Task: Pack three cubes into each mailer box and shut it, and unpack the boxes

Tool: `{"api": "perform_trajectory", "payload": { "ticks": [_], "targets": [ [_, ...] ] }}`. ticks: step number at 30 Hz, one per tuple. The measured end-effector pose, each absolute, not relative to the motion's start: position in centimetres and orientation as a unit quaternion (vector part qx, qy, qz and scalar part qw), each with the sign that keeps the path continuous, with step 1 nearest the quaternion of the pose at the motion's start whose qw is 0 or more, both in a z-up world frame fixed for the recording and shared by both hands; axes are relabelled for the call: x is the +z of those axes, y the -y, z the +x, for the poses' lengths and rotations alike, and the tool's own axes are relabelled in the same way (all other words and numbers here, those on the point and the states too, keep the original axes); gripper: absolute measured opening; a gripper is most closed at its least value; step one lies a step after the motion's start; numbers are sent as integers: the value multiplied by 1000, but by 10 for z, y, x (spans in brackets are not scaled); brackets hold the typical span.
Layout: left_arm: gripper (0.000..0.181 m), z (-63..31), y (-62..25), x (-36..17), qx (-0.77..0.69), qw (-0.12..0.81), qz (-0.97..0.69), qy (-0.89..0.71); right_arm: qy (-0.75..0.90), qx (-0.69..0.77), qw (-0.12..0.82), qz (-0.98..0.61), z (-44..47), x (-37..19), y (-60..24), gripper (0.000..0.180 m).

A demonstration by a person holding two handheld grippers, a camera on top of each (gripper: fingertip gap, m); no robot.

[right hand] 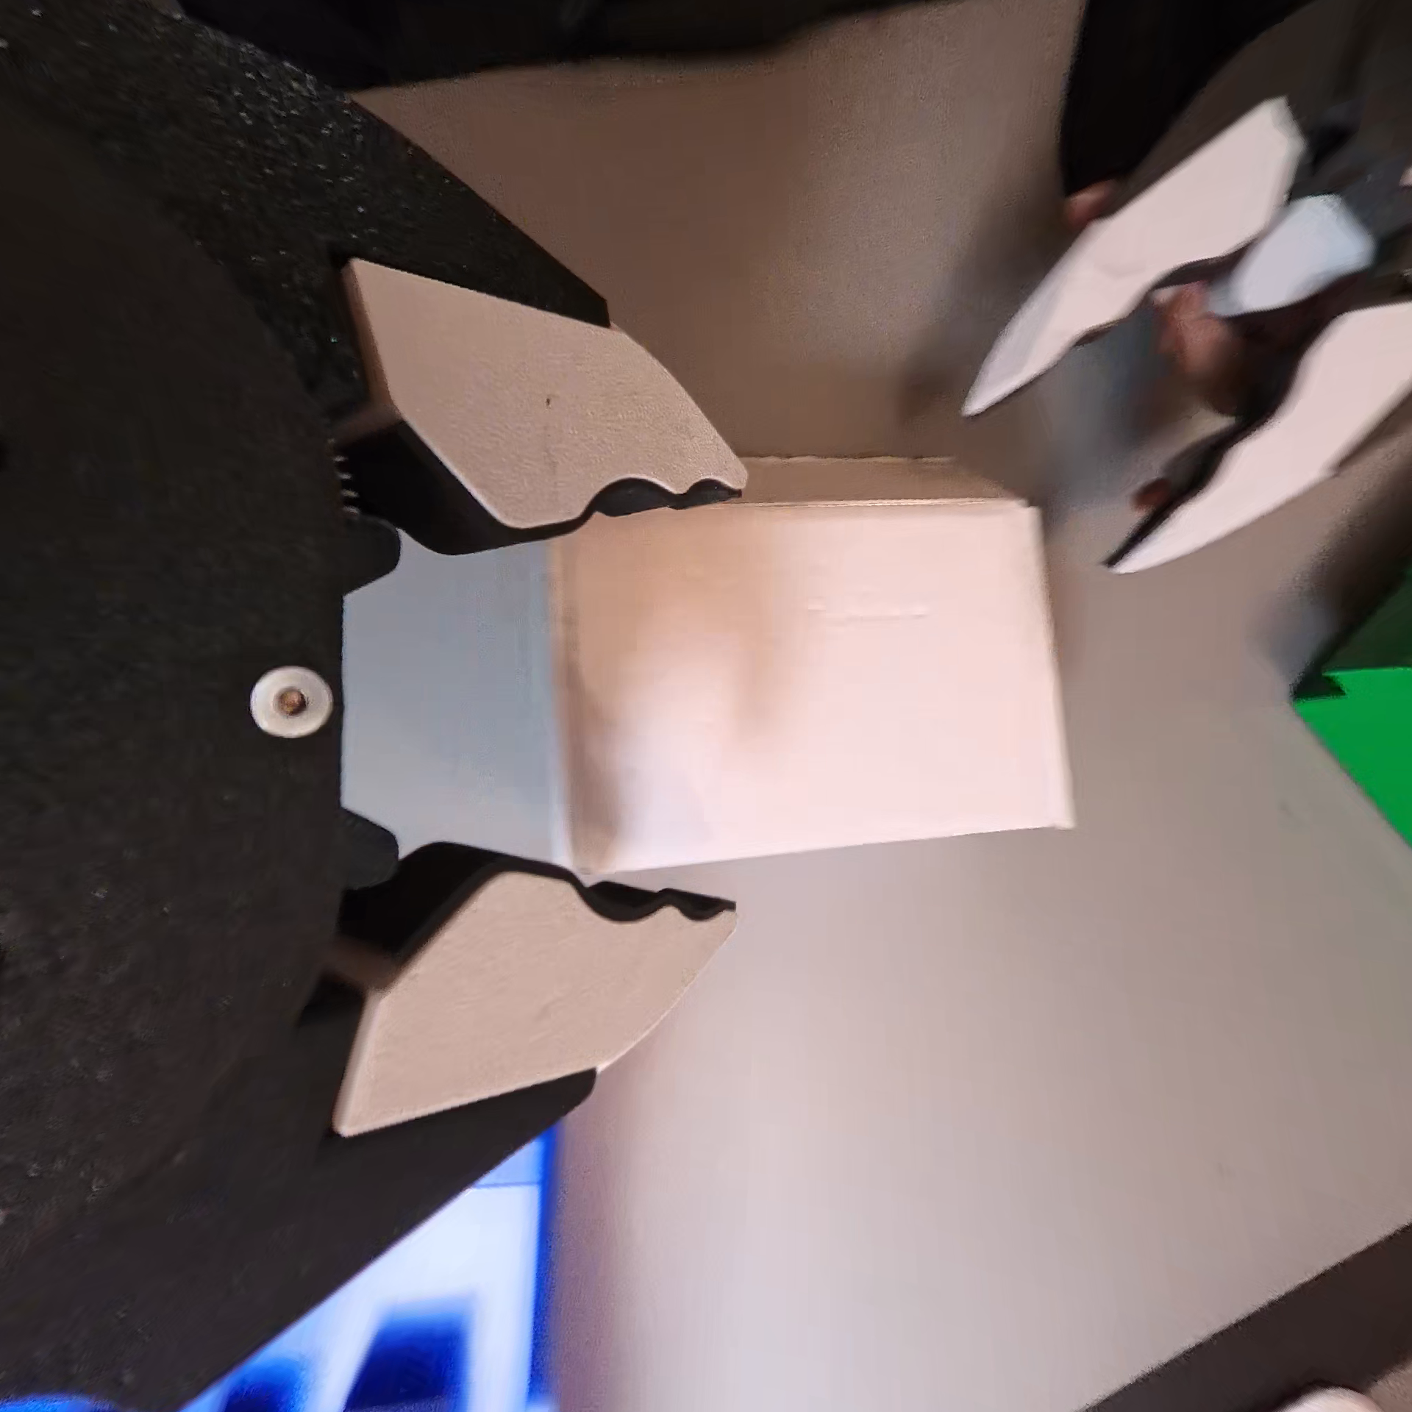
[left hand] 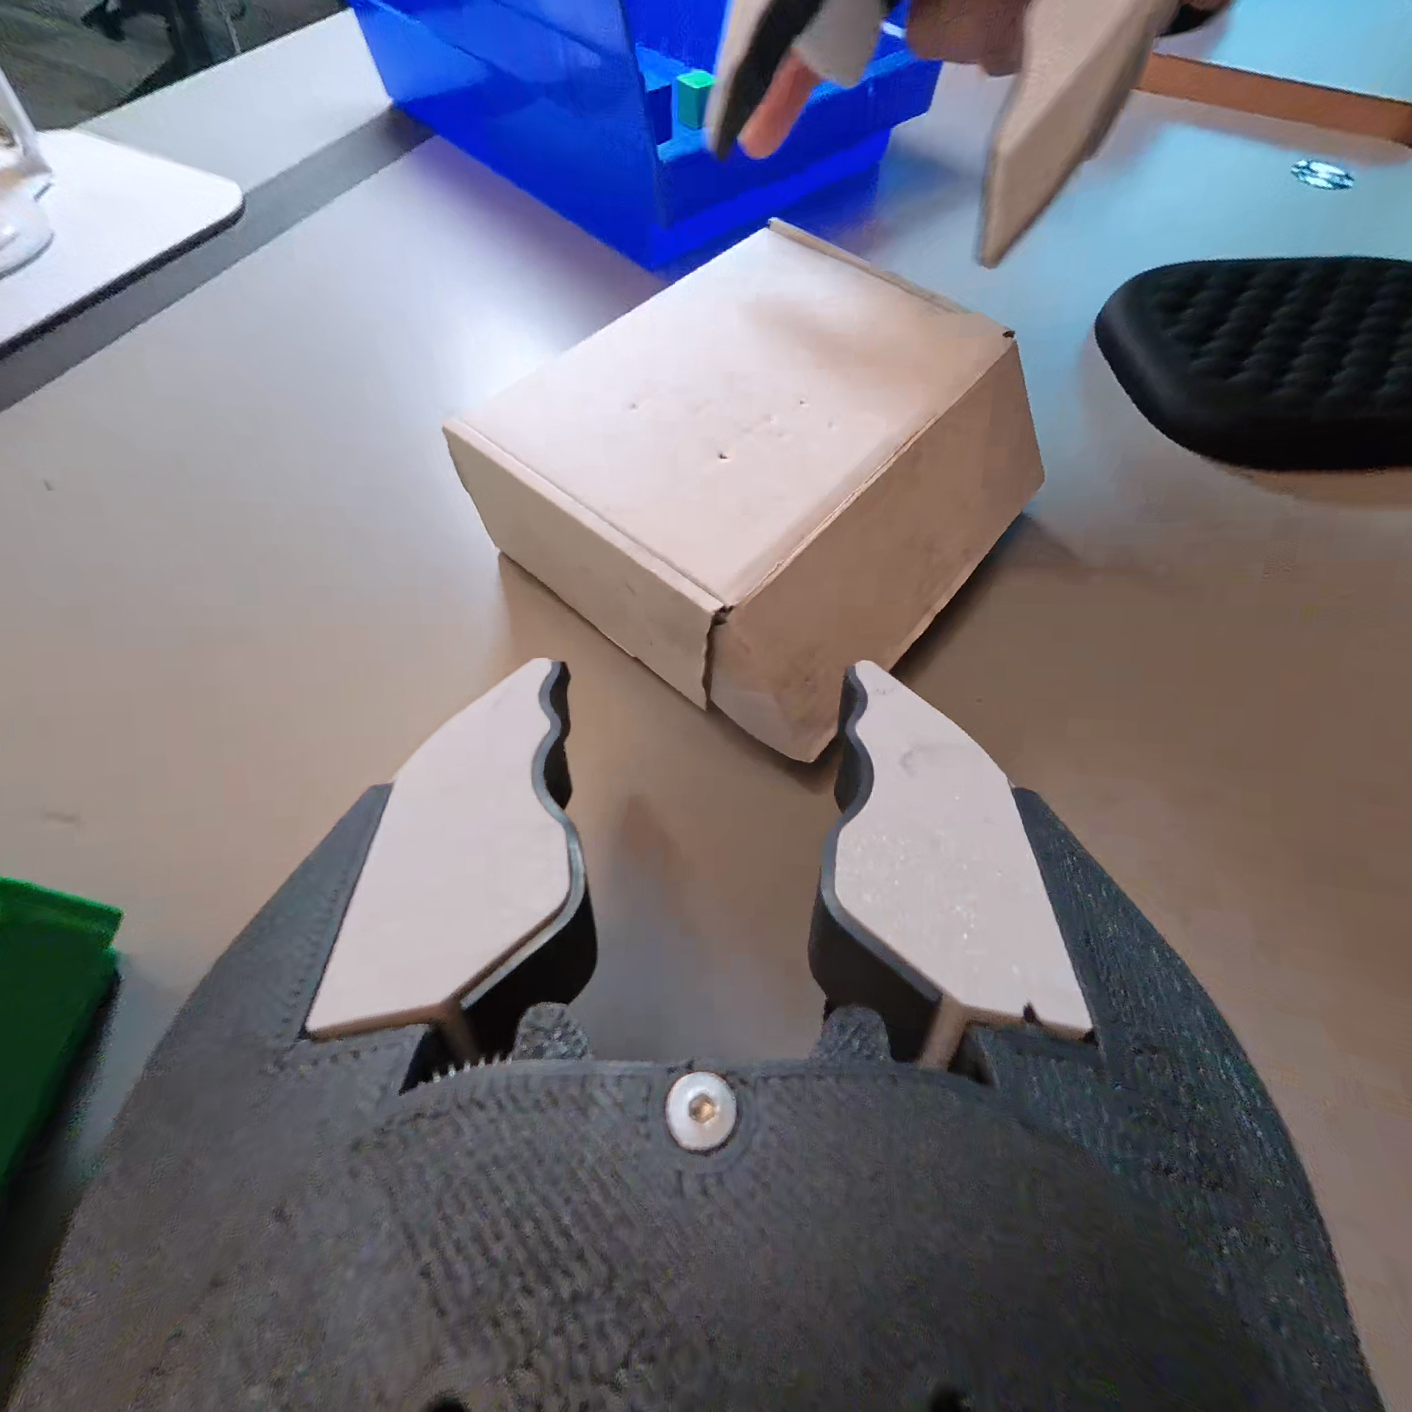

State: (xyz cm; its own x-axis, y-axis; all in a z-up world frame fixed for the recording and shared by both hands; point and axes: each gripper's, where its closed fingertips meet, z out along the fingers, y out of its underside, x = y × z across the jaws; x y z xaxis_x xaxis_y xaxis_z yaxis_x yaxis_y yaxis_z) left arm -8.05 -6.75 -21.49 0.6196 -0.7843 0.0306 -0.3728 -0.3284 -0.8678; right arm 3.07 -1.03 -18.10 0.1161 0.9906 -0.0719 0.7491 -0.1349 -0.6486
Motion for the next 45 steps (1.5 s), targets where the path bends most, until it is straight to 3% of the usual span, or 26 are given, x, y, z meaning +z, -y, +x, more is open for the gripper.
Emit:
{"api": "perform_trajectory", "payload": {
  "ticks": [8, 11, 24, 34, 40, 43, 45],
  "targets": [
    [77, -71, 53, -234, -248, 398, -740, -481, 578, 205, 268, -743, 79, -244, 57, 98],
    [58, -62, 56, -234, -258, 395, -721, -508, 594, 197, 294, -722, 68, -249, 58, 84],
    [43, -71, 48, -236, -163, 445, -722, -504, 624, 138, 372, -674, 59, -251, 28, 50],
    [38, -72, 48, -237, -93, 482, -666, -561, 625, 136, 361, -679, 59, -252, 32, 47],
    [43, -72, 55, -236, -160, 454, -681, -552, 619, 157, 352, -684, 63, -252, 34, 49],
    [59, -72, 61, -244, -145, 436, -666, -588, 624, 164, 342, -683, 63, -252, 34, 50],
    [51, -73, 57, -244, -140, 439, -669, -583, 628, 165, 333, -683, 62, -252, 32, 51]
  ]
}}
